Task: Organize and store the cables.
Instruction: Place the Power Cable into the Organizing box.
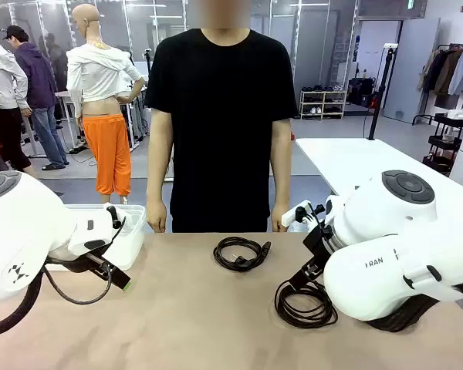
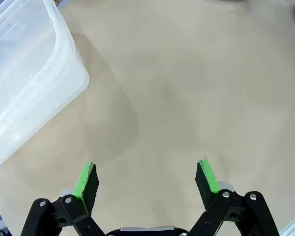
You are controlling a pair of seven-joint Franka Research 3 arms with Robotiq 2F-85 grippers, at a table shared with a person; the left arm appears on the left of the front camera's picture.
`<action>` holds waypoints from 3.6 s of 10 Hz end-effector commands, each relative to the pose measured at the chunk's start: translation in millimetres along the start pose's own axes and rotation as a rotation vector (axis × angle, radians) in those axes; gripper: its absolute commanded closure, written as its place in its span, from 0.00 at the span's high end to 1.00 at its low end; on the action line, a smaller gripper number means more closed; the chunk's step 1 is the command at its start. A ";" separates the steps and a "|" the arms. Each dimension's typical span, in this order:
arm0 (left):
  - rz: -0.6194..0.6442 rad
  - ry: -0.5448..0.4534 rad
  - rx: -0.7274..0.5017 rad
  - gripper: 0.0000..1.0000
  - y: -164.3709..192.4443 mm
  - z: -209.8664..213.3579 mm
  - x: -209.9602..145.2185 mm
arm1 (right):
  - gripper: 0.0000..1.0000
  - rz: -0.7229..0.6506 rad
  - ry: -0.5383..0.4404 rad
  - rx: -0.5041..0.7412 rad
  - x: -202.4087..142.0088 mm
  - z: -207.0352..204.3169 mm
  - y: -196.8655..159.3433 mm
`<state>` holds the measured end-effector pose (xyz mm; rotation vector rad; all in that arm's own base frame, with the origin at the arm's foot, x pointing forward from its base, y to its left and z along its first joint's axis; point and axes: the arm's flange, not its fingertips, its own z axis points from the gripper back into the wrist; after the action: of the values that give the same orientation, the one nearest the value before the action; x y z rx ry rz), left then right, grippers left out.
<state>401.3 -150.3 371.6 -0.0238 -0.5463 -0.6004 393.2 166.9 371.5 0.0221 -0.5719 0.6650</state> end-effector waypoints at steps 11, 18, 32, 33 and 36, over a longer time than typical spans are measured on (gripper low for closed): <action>-0.002 0.000 -0.001 1.00 -1.2 0.0 0.3 | 1.00 0.002 0.000 0.000 0.0 0.0 0.1; -0.246 -0.119 -0.280 1.00 122.9 145.4 -10.8 | 1.00 0.102 -0.141 0.202 -35.0 167.7 -117.8; 0.100 -0.245 -0.242 1.00 224.1 187.3 -141.0 | 1.00 -0.178 -0.231 0.165 -141.6 225.9 -204.2; 0.100 -0.245 -0.242 1.00 224.1 187.3 -141.0 | 1.00 -0.178 -0.231 0.165 -141.6 225.9 -204.2; 0.100 -0.245 -0.242 1.00 224.1 187.3 -141.0 | 1.00 -0.178 -0.231 0.165 -141.6 225.9 -204.2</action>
<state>335.4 142.5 493.1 -0.3478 -0.6985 -0.5542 312.4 -119.9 523.1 0.3054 -0.7212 0.5267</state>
